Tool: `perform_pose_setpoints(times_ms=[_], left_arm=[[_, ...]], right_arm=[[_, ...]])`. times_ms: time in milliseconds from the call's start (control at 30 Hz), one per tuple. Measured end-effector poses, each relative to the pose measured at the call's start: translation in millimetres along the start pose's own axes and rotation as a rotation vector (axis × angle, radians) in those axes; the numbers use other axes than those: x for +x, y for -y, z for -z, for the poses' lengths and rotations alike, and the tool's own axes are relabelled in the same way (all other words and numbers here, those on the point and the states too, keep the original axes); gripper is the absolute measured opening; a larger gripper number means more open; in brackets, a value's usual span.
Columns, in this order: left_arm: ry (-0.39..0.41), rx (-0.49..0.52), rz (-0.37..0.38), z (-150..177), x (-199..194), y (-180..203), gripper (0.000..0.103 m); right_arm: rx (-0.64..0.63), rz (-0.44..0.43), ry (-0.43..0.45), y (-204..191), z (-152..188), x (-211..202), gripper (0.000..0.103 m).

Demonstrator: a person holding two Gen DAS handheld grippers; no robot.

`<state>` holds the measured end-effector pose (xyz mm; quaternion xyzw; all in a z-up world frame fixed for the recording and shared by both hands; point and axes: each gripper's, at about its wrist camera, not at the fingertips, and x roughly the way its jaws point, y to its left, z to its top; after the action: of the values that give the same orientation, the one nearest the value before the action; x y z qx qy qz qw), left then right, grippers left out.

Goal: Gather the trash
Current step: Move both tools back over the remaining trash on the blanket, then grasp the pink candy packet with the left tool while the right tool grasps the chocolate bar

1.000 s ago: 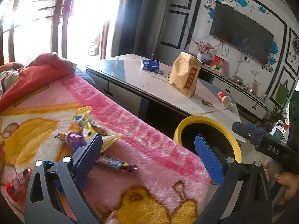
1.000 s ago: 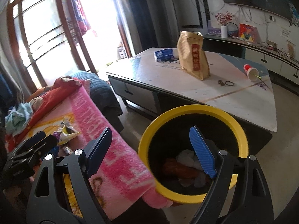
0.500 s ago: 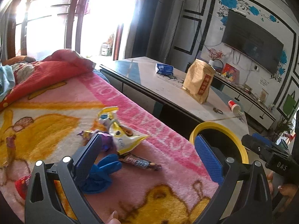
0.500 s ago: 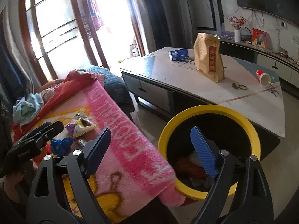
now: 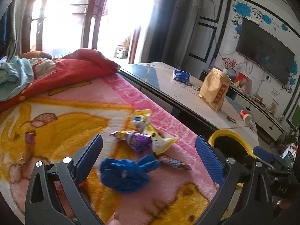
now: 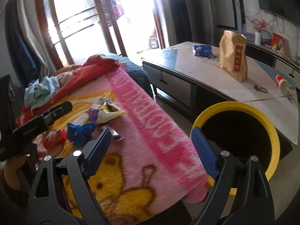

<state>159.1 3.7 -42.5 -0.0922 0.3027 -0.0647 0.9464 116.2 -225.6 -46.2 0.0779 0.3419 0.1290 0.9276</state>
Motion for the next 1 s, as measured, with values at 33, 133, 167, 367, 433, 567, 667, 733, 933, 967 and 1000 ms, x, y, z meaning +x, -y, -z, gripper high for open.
perform_pose_setpoints(times_ms=[33,133,167,367,433,567,667,733,933,967,1000], left_arm=[[0.003,-0.008,-0.008,0,-1,-5,0.096],[0.007,-0.023,-0.021,-1,-3,-14,0.096],[0.009,-0.028,-0.028,-1,-4,-18,0.096],[0.019,-0.059,-0.059,0,-10,-38,0.096],[0.021,-0.067,-0.068,0,-12,-42,0.096],[0.025,-0.083,-0.095,1,-17,-57,0.096],[0.028,-0.097,-0.117,2,-20,-68,0.096],[0.028,-0.113,-0.132,3,-22,-78,0.096],[0.032,-0.142,-0.188,4,-28,-104,0.096],[0.031,-0.145,-0.195,4,-29,-107,0.096],[0.03,-0.15,-0.205,4,-29,-111,0.096]], right_arm=[[-0.007,-0.003,-0.003,-3,1,1,0.079],[-0.027,-0.016,-0.015,-12,2,4,0.079],[-0.033,-0.019,-0.02,-14,3,5,0.079],[-0.068,-0.037,-0.051,-28,7,15,0.079],[-0.075,-0.041,-0.061,-32,7,18,0.079],[-0.095,-0.049,-0.077,-40,8,27,0.079],[-0.113,-0.057,-0.091,-46,7,34,0.079],[-0.123,-0.065,-0.1,-50,7,39,0.079],[-0.156,-0.078,-0.116,-60,2,54,0.079],[-0.163,-0.078,-0.12,-62,1,56,0.079],[-0.167,-0.077,-0.122,-62,1,58,0.079]])
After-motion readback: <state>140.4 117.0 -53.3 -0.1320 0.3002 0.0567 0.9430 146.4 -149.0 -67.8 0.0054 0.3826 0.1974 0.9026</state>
